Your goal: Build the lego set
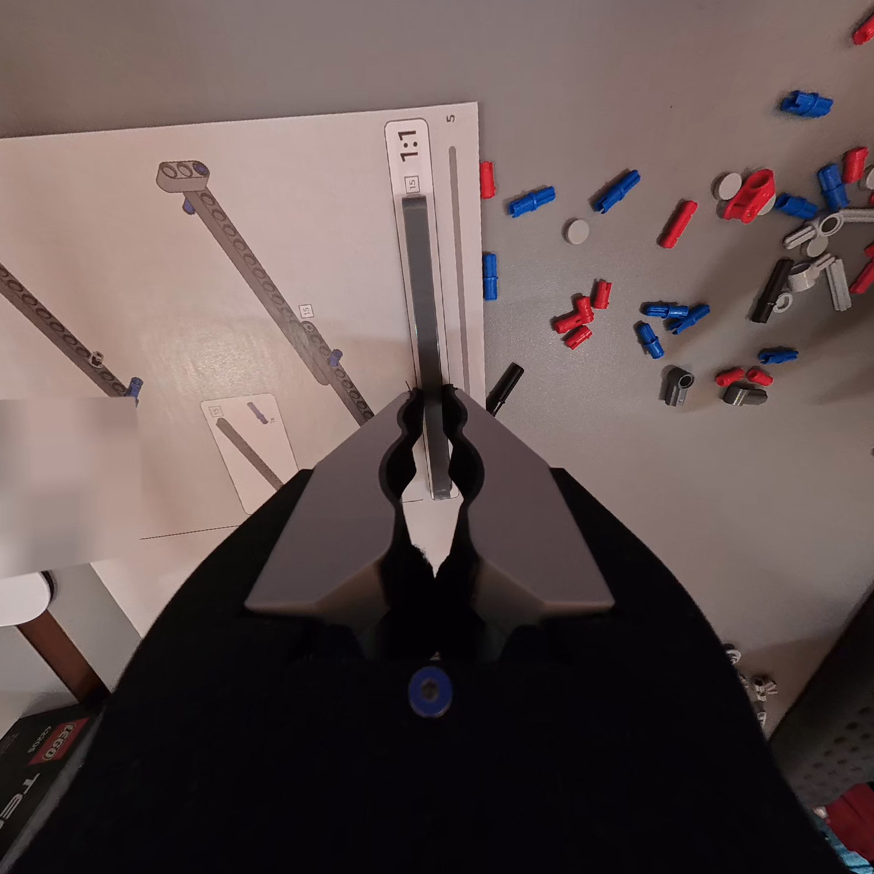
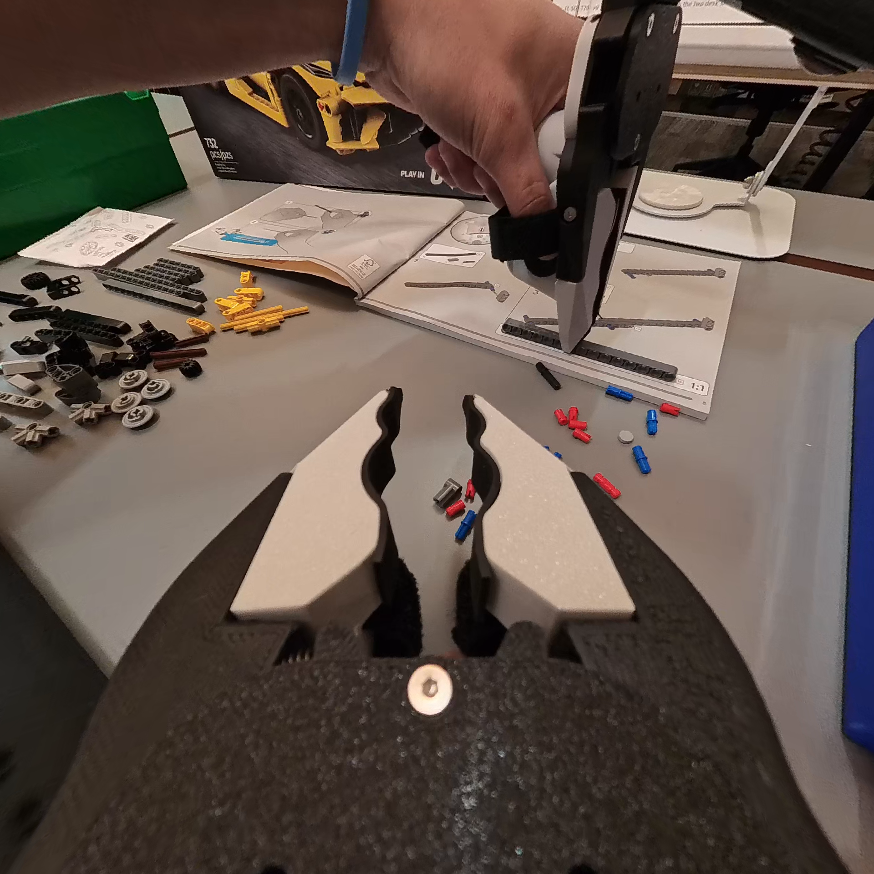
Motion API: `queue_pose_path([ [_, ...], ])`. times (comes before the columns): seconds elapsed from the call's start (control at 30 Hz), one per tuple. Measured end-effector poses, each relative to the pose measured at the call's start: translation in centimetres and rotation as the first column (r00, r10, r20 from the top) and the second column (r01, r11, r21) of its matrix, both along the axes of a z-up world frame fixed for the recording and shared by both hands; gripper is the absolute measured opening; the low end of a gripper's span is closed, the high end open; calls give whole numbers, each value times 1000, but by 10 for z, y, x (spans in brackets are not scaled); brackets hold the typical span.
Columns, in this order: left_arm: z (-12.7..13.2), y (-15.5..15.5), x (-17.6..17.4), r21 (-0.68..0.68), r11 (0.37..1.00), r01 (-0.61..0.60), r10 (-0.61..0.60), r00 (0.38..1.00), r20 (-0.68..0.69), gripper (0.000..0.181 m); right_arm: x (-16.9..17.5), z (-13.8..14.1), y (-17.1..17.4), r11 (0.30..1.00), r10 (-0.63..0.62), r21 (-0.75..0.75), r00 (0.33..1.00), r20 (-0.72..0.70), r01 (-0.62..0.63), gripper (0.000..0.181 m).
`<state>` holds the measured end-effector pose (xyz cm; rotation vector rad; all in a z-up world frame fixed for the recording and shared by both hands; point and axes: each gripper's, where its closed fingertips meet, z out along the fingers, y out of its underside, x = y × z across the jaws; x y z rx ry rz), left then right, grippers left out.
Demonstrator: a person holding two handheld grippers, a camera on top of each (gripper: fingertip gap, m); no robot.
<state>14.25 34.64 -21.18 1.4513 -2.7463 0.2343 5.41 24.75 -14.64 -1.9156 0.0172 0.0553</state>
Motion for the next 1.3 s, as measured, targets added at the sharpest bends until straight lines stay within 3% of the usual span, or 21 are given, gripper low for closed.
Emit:
queue_pose_path([
  [0.63, 0, -1, -1, -16, 1000, -5, 5, 1000, 11, 6, -1, 0, 0, 1000, 4, -4, 1000, 6, -4, 27],
  [0.7, 14, -8, 0, -103, 995, 4, 2, 998, 56, 6, -1, 0, 0, 1000, 3, -1, 1000, 7, -3, 27],
  [0.77, 45, -6, -1, -196, 980, -42, 71, 988, 140, 6, -1, 1, 0, 1000, 3, 2, 1000, 2, -3, 27],
  [0.83, 74, 0, -26, -214, 975, -55, 95, 979, 182, 6, -1, 1, 0, 1000, 4, 5, 1000, -2, -4, 27],
  [0.93, 84, 9, -90, -143, 983, -116, 139, 978, 159, 6, -1, 2, 0, 1000, 4, 8, 1000, -4, -4, 27],
  [1.1, 56, -17, -178, -177, 936, -305, 328, 937, 119, 6, -1, 1, 0, 1000, 0, 4, 1000, 3, 0, 27],
  [1.3, 22, -53, -205, -146, 933, -329, 352, 919, 176, 6, 0, -1, 2, 1000, -2, -9, 1000, 17, 3, 27],
])
